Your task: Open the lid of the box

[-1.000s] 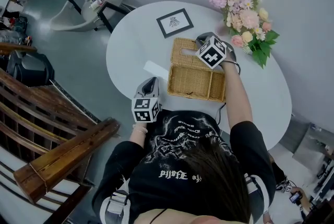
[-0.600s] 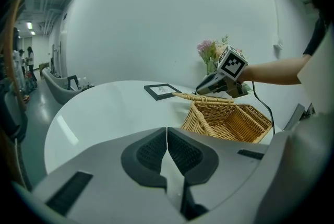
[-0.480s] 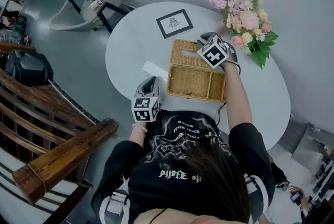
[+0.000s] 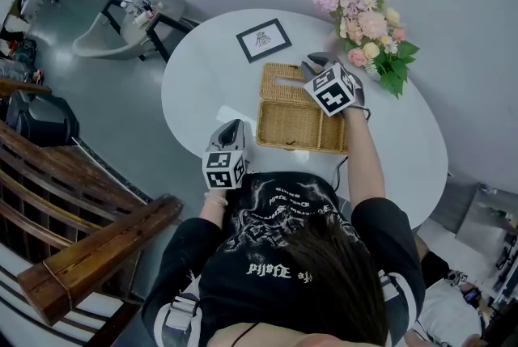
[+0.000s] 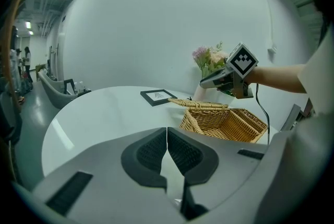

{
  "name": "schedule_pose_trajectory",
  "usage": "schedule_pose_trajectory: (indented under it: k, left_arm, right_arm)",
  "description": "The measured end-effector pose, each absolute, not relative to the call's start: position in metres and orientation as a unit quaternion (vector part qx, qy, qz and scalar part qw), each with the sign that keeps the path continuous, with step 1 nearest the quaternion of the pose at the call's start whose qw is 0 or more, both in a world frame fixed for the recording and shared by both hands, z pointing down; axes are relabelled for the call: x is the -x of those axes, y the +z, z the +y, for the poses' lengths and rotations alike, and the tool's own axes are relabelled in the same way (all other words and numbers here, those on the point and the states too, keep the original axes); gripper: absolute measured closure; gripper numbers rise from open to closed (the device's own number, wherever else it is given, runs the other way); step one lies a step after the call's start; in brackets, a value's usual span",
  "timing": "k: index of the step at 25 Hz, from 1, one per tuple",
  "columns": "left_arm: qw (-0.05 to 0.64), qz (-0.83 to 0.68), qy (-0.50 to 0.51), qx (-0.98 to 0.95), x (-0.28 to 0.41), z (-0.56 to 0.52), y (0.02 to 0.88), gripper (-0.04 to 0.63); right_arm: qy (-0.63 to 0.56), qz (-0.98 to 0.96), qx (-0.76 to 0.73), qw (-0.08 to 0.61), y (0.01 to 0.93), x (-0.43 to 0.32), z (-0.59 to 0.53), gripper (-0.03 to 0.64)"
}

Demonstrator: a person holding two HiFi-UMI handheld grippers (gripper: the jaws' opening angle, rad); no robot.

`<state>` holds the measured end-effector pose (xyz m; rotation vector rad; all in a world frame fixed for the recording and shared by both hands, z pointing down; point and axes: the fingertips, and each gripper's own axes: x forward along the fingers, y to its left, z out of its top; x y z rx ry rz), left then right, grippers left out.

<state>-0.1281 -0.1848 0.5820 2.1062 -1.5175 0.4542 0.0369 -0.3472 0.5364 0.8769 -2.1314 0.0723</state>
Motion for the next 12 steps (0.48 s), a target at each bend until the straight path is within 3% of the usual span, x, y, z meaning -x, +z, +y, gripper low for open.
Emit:
schedule_pose_trajectory:
  k: [12]
  left_arm:
    - [0.244,-0.550,0.141,-0.787,0.130,-0.178,0.561,0.571]
  right_arm:
    - [0.030,-0.838,-0.423,0.343,0.501,-0.057,-0.302,0.522]
